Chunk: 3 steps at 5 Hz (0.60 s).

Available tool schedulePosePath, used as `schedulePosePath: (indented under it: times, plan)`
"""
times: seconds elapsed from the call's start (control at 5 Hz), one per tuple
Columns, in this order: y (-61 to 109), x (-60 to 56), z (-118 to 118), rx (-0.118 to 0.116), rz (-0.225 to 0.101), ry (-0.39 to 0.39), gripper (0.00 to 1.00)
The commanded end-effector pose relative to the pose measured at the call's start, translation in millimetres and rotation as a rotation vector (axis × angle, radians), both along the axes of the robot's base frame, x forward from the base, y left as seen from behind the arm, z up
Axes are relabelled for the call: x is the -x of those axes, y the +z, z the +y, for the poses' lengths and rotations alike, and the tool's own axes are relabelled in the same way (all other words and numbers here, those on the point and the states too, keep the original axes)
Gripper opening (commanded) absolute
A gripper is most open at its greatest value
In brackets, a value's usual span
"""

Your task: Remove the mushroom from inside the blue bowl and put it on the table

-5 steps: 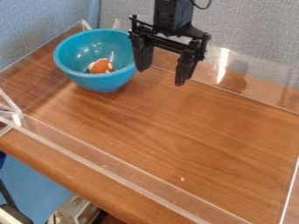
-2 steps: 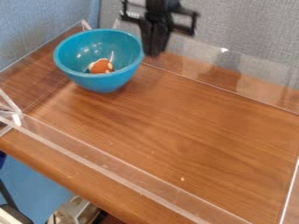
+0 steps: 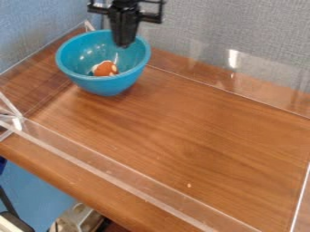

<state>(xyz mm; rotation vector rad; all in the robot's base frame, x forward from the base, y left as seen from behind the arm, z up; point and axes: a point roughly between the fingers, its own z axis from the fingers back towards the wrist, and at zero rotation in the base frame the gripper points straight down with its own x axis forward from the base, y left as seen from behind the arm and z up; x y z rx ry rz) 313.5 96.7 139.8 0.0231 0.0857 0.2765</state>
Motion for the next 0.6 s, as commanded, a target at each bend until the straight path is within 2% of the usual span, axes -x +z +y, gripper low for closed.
schedulePosePath:
  times: [0.0,0.2,0.4]
  plan:
    - [4.6,-10.8,27.7,-0.025,-0.040,0.052,0.00]
    - [-10.4,-18.8,48.0,-0.034,-0.019,0.095,0.00]
    - [-27.3,-23.7,54.0,-0.038,-0.006,0.183,0.00]
